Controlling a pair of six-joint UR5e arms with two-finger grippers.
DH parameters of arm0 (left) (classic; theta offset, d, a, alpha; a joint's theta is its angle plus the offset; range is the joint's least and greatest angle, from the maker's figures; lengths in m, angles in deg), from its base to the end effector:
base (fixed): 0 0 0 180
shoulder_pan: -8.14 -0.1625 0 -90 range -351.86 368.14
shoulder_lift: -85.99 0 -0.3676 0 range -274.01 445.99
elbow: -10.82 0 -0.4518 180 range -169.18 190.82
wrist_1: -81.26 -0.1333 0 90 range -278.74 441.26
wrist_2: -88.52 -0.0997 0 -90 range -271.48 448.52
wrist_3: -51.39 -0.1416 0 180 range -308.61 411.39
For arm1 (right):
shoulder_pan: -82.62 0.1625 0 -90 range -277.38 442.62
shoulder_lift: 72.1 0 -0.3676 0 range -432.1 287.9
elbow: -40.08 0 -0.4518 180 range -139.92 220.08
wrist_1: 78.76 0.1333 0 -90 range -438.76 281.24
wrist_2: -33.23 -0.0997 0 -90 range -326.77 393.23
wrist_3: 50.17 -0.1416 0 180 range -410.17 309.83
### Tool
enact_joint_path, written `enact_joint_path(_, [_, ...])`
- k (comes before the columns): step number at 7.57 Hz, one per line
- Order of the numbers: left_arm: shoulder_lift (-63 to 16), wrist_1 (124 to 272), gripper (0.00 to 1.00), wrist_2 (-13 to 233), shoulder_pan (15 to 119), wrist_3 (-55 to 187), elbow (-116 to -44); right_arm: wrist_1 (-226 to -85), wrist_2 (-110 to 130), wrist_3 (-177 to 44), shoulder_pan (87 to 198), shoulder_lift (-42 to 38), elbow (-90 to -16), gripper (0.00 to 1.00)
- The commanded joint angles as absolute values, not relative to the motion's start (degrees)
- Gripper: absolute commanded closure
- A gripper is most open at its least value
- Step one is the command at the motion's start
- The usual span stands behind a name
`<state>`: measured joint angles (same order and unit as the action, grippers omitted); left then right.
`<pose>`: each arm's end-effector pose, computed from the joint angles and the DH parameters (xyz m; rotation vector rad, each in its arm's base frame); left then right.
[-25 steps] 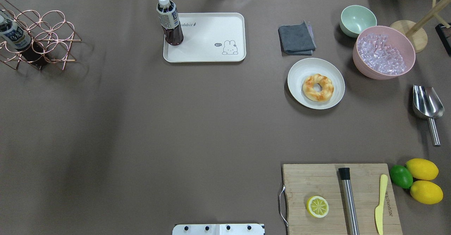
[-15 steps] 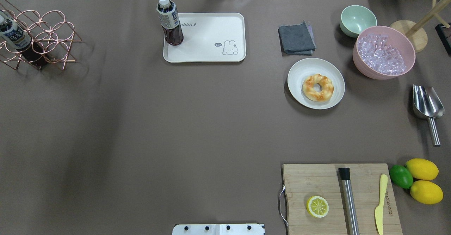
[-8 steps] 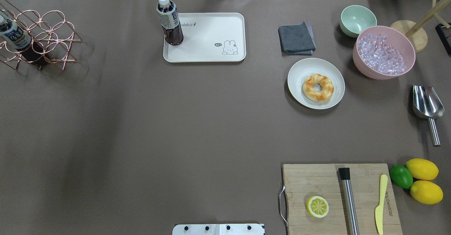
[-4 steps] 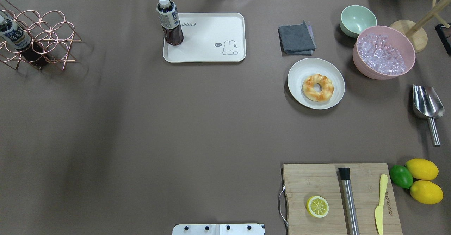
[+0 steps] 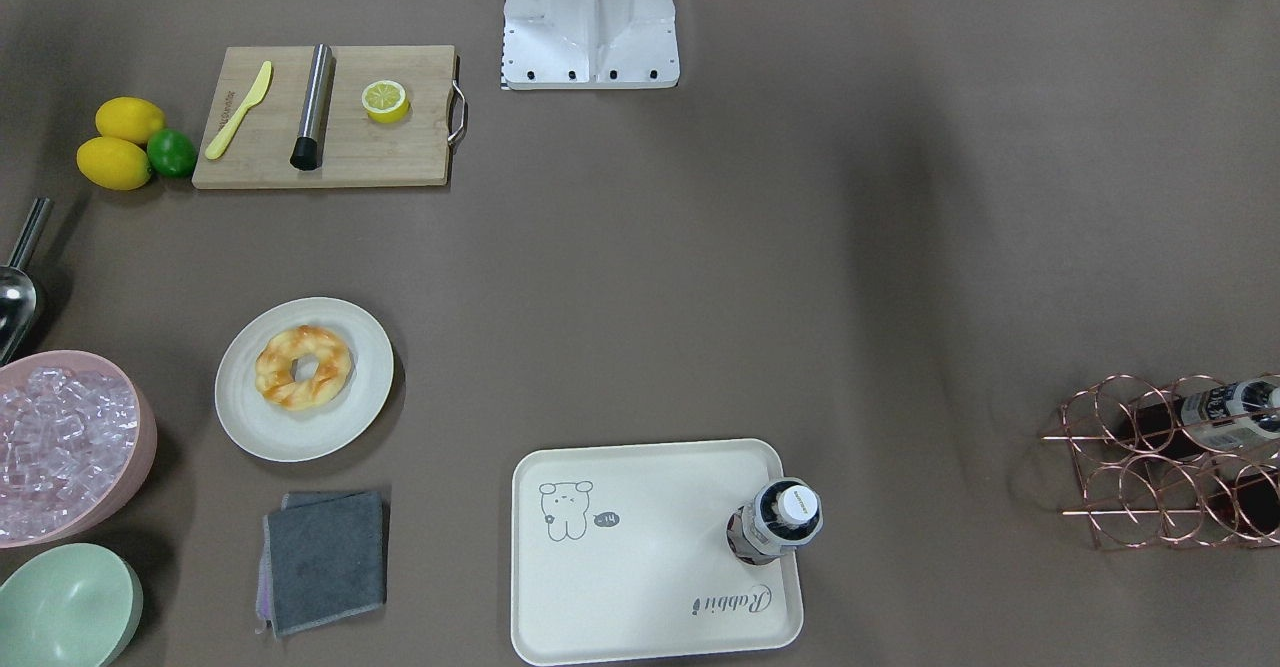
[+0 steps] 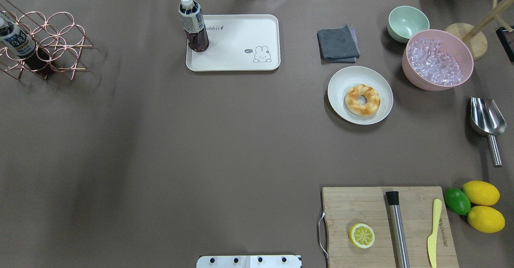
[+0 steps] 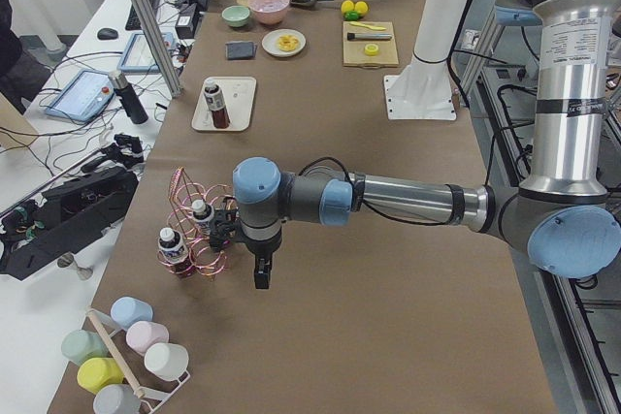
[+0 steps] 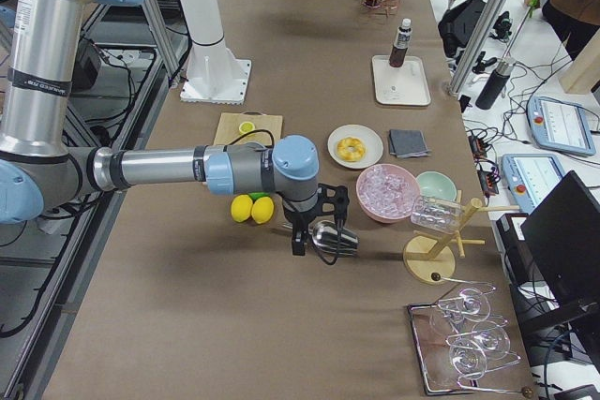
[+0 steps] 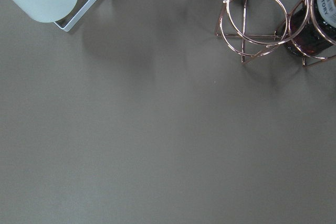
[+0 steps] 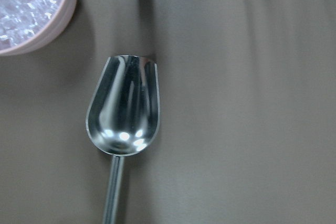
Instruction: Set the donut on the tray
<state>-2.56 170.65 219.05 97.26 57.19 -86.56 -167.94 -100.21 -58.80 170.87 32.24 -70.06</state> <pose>-0.0328 -0.5499 0.5812 0.0476 0.7109 -0.0494 0.0216 -0.4702 0.5636 0.0410 -0.7643 0.0704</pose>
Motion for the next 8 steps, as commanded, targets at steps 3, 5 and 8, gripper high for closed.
enact_joint_path(3, [-2.5, 170.6, 0.01, 219.0, 97.3, 57.2, -86.5, -167.5, -97.5, -92.5, 152.6, 19.7, -72.9, 0.00])
enact_joint_path(5, [-2.5, 170.6, 0.01, 219.0, 97.3, 57.2, -86.5, -167.5, -95.6, -104.5, 145.9, 12.8, -70.9, 0.00])
enact_joint_path(8, [-2.5, 170.6, 0.01, 219.0, 97.3, 57.2, -86.5, -165.3, -86.5, -116.2, 135.5, 5.9, -66.8, 0.00])
